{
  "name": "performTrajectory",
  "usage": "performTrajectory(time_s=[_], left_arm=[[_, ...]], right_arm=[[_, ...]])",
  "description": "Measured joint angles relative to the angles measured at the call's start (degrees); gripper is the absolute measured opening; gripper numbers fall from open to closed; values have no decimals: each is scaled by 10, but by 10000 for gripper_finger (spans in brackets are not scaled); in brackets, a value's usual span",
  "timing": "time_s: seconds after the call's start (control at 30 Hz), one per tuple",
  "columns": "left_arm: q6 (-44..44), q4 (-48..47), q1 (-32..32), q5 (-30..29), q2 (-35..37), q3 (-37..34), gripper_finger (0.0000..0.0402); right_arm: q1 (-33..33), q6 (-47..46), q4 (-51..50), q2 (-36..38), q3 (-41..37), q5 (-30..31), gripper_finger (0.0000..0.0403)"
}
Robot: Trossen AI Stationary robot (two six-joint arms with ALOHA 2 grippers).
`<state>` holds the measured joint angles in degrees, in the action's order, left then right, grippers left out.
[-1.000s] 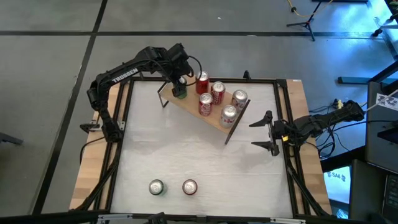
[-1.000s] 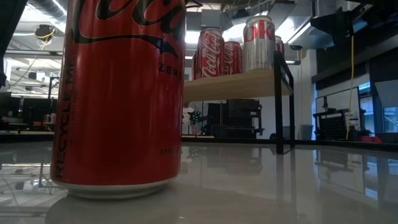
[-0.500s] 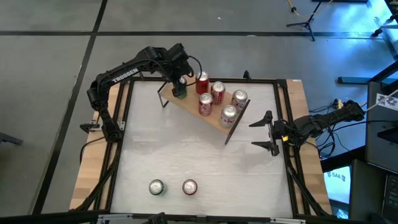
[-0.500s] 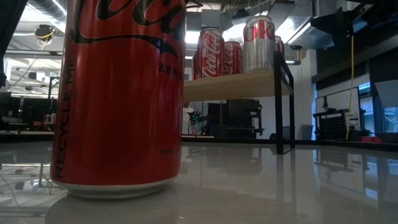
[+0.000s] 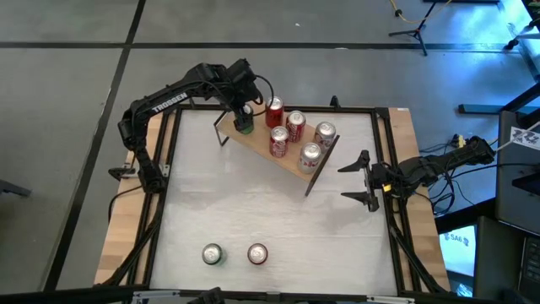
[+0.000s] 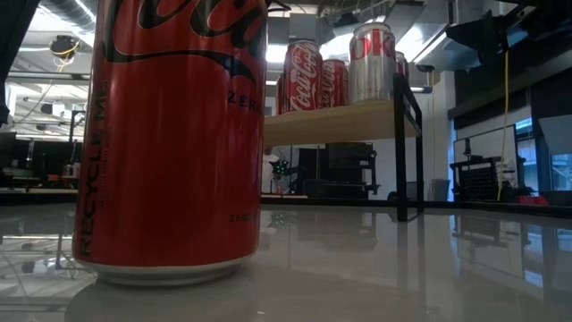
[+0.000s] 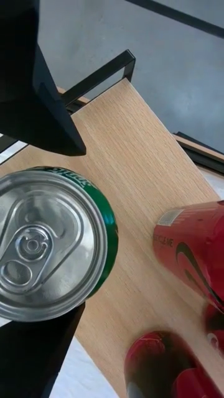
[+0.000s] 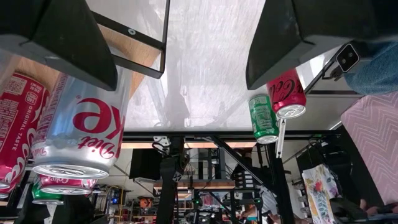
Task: Place canned beverage on shelf
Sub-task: Put the top green soda can on the shelf
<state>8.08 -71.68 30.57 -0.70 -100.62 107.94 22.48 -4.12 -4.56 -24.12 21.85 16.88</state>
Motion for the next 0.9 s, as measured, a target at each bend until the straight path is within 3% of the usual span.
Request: performTrajectory(time_s=[0.43, 0.67, 0.9], left_arm=[[9, 8, 0, 0, 1, 24, 376], [15, 7, 0, 1, 1, 84, 376], [4, -21, 0, 2, 1, 187, 376]], right_arm=[[0, 0, 0, 0, 0, 0, 349], [0, 0, 0, 0, 0, 0, 349], [0, 0, 0, 0, 0, 0, 349]])
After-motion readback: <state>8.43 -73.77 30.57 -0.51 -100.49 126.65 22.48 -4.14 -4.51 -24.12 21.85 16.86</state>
